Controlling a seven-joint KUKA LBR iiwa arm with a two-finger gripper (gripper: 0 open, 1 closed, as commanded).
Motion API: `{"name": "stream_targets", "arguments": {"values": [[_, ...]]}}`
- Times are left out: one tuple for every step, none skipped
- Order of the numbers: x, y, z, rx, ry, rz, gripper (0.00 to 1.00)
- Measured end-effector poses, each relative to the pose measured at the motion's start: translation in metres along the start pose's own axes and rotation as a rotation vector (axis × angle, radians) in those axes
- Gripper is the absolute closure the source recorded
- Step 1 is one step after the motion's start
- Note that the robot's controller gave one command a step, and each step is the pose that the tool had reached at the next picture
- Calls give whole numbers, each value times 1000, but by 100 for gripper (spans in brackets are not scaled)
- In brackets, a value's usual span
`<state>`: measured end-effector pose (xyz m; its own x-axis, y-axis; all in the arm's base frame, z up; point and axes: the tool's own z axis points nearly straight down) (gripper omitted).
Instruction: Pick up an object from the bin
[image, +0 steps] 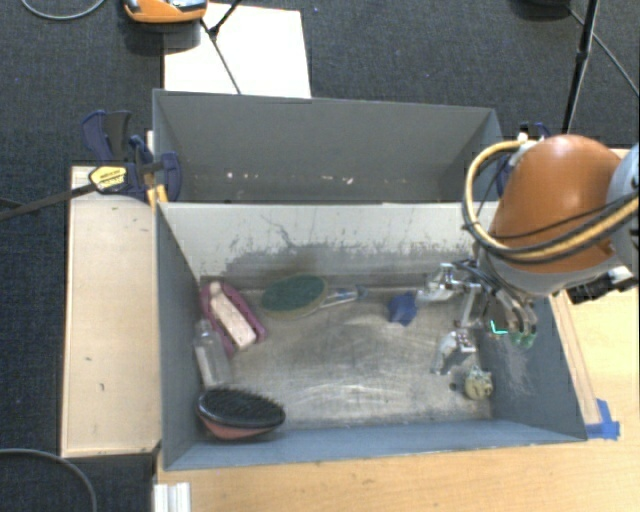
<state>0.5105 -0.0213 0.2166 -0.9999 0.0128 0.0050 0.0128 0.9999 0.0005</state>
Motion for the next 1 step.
{"name": "stream_targets", "arguments": {"values": [[-45,41,96,-1,-2,-163,0]]}}
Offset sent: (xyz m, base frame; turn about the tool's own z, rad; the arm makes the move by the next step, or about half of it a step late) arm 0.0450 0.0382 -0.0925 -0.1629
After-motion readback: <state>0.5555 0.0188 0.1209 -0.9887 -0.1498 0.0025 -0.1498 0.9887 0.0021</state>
